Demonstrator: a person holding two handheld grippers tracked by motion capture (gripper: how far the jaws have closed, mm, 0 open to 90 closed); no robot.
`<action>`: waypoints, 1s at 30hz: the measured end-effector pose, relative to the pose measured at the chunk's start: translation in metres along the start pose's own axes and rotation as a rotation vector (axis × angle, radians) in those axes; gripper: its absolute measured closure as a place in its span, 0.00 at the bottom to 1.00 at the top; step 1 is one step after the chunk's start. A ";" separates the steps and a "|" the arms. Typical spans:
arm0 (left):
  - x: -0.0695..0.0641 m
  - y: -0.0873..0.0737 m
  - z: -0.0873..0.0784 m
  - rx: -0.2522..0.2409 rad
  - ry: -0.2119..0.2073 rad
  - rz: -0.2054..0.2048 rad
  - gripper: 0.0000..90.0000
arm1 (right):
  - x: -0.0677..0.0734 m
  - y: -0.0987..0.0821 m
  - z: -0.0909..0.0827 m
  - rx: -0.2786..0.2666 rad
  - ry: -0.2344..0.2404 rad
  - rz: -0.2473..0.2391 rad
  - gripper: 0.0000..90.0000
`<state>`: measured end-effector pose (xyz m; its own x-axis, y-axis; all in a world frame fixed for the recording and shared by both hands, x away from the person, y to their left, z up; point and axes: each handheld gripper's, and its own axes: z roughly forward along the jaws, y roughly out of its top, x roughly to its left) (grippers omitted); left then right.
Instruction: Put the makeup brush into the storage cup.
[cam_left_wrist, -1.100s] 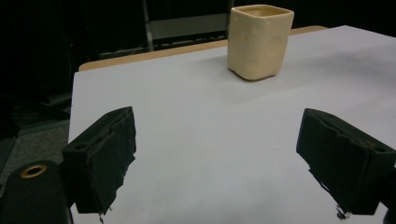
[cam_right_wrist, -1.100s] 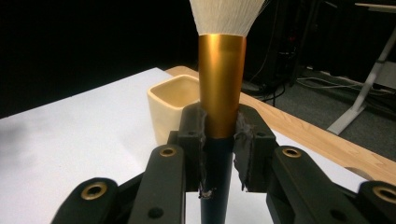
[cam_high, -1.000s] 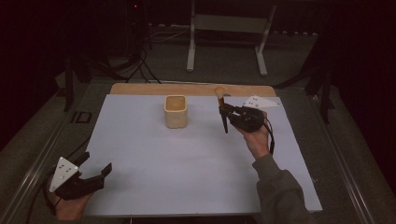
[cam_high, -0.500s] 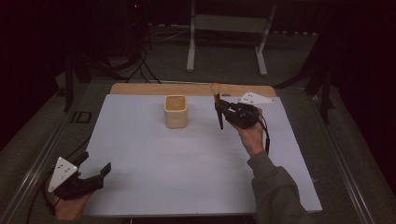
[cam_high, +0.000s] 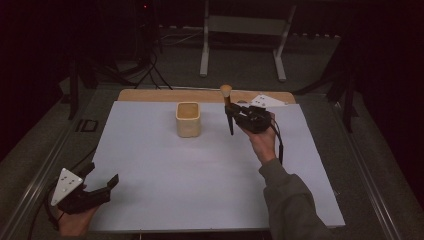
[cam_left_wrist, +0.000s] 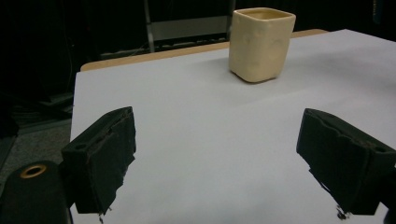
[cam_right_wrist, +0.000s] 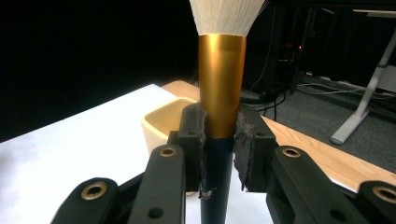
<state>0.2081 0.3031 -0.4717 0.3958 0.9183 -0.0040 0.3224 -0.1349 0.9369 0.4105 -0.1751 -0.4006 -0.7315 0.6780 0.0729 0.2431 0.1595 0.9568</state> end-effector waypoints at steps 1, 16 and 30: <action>0.000 0.000 0.000 0.001 0.000 0.000 0.14 | 0.000 0.000 0.002 0.001 0.002 -0.001 0.82; 0.001 0.000 0.000 -0.003 -0.001 -0.006 0.14 | 0.004 0.007 0.017 -0.019 -0.003 0.011 0.82; 0.001 0.000 -0.001 -0.006 0.001 -0.007 0.14 | 0.008 0.014 0.036 -0.034 0.005 0.026 0.82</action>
<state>0.2077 0.3040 -0.4713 0.3932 0.9194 -0.0100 0.3197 -0.1265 0.9390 0.4313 -0.1415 -0.3971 -0.7281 0.6782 0.0993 0.2405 0.1170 0.9636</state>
